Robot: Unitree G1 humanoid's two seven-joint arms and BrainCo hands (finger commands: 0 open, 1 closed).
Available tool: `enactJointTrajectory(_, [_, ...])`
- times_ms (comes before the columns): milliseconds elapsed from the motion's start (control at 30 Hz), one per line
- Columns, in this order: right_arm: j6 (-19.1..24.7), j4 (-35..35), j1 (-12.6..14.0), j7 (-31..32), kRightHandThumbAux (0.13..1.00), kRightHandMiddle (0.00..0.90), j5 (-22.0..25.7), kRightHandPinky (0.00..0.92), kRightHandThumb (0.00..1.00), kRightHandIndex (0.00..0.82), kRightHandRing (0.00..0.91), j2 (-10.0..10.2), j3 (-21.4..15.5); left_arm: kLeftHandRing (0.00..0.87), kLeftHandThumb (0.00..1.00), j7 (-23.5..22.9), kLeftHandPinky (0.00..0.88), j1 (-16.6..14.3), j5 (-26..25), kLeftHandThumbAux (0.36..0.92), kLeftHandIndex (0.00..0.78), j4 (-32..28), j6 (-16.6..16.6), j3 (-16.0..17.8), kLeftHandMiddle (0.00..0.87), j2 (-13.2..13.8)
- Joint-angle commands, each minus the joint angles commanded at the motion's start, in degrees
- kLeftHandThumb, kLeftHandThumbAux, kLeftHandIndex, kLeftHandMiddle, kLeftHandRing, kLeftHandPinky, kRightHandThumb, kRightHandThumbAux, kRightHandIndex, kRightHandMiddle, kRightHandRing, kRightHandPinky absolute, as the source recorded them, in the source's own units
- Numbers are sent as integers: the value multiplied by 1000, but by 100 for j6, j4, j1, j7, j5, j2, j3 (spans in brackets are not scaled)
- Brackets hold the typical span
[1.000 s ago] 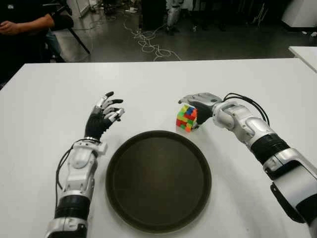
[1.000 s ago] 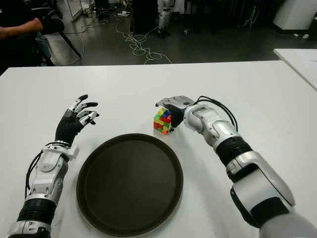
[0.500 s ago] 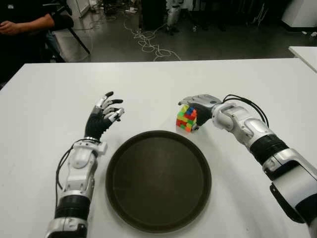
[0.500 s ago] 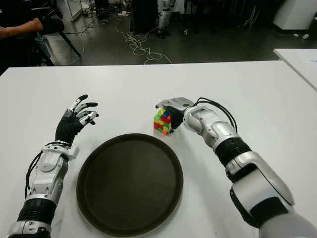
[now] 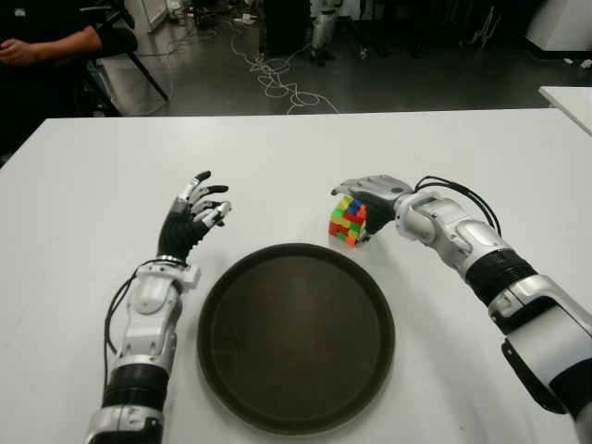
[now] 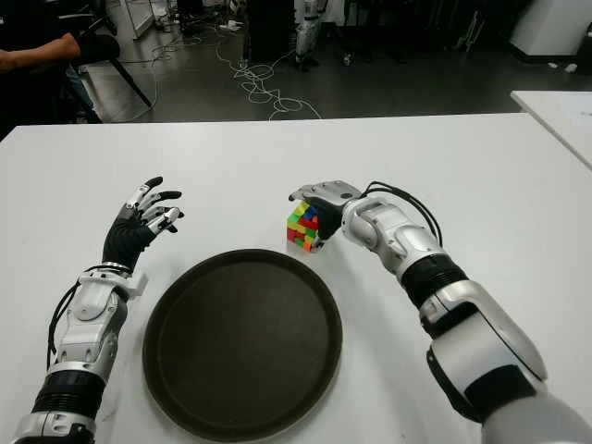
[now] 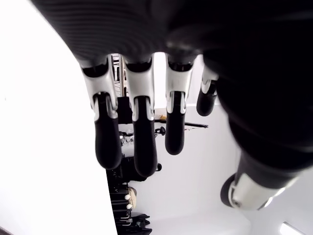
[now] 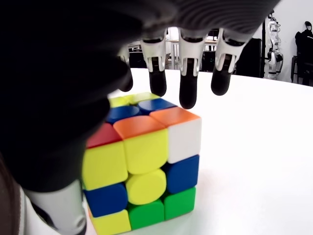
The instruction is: Pick up the Rubik's Cube and put it in the plate
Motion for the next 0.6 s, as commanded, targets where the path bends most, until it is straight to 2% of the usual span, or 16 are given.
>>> enactJointTrajectory(600, [78,166,-46,-178,797,153,-35,182,0,113,174,44,65,391,463,-32,493,-10,-14,691,99,52,-86,0,283,-1])
